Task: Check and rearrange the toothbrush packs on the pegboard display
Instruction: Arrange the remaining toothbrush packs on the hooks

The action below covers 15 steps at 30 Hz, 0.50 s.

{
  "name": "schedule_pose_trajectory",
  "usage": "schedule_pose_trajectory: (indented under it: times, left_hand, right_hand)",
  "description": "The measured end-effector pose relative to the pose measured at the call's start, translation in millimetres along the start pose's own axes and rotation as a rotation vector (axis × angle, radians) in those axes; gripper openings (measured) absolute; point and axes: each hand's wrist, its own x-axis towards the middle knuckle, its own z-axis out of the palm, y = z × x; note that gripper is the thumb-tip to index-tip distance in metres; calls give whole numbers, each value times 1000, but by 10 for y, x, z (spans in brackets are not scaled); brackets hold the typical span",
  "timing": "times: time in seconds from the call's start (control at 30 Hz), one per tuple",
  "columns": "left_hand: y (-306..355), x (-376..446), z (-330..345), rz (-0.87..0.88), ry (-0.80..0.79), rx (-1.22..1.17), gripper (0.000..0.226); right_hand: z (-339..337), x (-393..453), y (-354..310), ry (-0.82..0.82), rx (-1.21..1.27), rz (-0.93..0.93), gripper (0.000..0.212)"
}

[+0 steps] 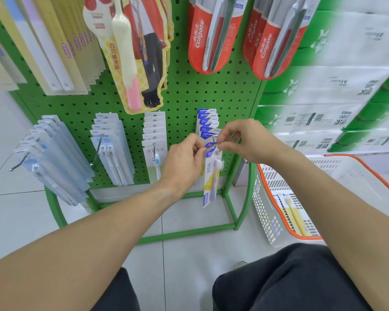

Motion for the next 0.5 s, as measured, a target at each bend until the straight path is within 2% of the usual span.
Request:
schedule_pose_trajectory:
  times: [0.23, 0.5]
  left_hand:
    - [23, -21, 42, -55, 23, -39, 12]
    - [-27, -39, -54, -97, 51, -55, 10]
  right_hand:
    - [-11, -23, -14, 32, -20, 8, 12]
    - [3, -65, 61, -11, 55, 73, 20]
